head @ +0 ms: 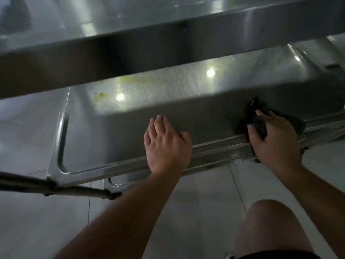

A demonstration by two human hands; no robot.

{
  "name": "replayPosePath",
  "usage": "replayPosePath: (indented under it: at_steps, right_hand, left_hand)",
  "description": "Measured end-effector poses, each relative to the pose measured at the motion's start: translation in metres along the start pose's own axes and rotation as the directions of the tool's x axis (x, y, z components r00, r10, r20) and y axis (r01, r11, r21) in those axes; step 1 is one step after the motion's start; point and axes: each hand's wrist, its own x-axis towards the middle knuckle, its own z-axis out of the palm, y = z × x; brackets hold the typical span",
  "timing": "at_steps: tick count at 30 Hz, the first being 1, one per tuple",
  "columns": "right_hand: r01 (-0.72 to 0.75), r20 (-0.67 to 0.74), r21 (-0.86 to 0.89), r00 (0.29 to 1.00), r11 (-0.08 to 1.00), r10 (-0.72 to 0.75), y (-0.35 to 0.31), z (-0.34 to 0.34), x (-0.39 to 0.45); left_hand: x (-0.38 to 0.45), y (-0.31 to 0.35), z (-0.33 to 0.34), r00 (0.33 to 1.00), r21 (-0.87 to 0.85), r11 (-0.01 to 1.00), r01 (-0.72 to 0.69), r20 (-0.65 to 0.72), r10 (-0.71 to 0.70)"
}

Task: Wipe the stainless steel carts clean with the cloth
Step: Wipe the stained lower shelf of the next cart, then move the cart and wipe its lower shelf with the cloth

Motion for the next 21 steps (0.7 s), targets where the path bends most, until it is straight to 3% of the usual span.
replayPosePath:
  at_steps: [2, 4, 6, 11, 14, 15, 18, 21]
  right_hand:
    - [0.089, 0.102, 0.0, 0.991, 0.996, -0.088, -0.031, 0.005, -0.013]
    - [0.239, 0.249, 0.058, 0.937, 0.969, -0.246, -0.069, 0.009, -0.027]
    - [0.291, 0.357, 0.137, 0.877, 0.947, -0.321, -0.102, 0.009, -0.038]
    - [0.225, 0.561, 0.208, 0.77, 0.952, -0.304, -0.139, -0.032, -0.028]
    - [0.207, 0.685, 0.114, 0.692, 0.972, -0.228, -0.155, -0.072, -0.026]
    - [0.184, 0.75, 0.059, 0.641, 0.981, -0.166, -0.161, -0.087, -0.031]
    - [0.208, 0.919, -0.061, 0.394, 0.976, -0.027, -0.179, -0.133, -0.06]
    - [0.185, 0.958, -0.119, 0.281, 0.975, 0.064, -0.201, -0.18, -0.091]
  left_hand:
    - [0.001, 0.002, -0.003, 1.0, -0.006, 1.0, 0.015, 0.017, -0.015]
    - [0.002, 0.001, -0.007, 0.999, -0.023, 1.0, 0.015, 0.044, -0.014]
    - [0.002, -0.001, -0.011, 0.995, -0.056, 0.998, 0.018, 0.097, -0.012]
    - [0.004, -0.017, -0.053, 0.95, -0.214, 0.975, 0.055, 0.312, 0.015]
    - [-0.022, -0.032, -0.102, 0.93, -0.13, 0.991, 0.034, 0.367, 0.016]
    - [-0.037, -0.038, -0.119, 0.917, -0.087, 0.996, 0.029, 0.4, 0.008]
    - [-0.093, -0.056, -0.17, 0.814, 0.014, 0.999, 0.031, 0.58, -0.033]
    - [-0.147, -0.07, -0.223, 0.693, 0.099, 0.994, 0.051, 0.713, -0.107]
